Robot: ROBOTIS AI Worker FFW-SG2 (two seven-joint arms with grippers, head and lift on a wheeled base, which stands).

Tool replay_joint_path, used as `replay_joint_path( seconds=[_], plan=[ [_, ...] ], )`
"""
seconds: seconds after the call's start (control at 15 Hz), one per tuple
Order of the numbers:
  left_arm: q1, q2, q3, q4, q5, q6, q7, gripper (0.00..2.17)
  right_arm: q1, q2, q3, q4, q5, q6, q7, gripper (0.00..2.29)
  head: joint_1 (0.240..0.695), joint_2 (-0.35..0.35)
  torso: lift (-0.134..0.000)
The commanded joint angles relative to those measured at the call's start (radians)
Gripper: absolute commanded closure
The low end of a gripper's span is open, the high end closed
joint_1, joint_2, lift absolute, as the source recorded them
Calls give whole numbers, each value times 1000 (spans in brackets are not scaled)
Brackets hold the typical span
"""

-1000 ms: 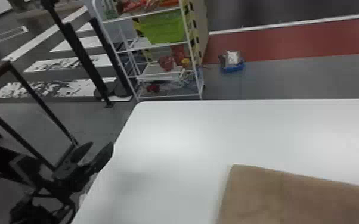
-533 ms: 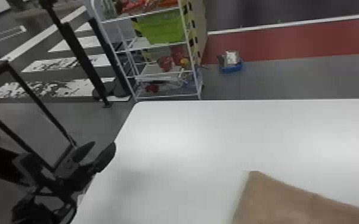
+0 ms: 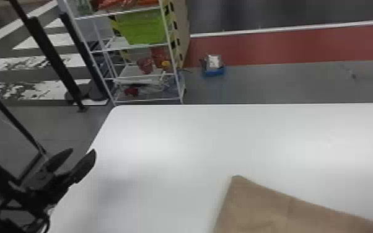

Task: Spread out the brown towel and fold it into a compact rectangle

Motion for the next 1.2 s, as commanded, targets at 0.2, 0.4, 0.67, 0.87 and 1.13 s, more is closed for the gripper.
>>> replay_joint_path(
  seconds=[0.2,0.4,0.67,0.87,1.13],
  plan=[
    [2,-3,-2,-6,0,0,-3,22,-4,81,4,1,116,42,149,353,695,275,-124],
    [9,-3,-3,-27,2,6,6,22,-4,104,4,-6,335,-457,380,299,695,290,-124],
    [12,-3,-3,-30,0,9,9,22,4,85,-22,-6,529,-945,589,107,695,255,-124],
    [14,-3,-10,-30,0,9,13,22,35,42,-27,-49,619,-1233,589,110,695,260,-124],
    [19,-3,-25,-32,0,6,26,26,59,3,-19,-59,722,-1494,589,117,695,272,-124]
  ],
)
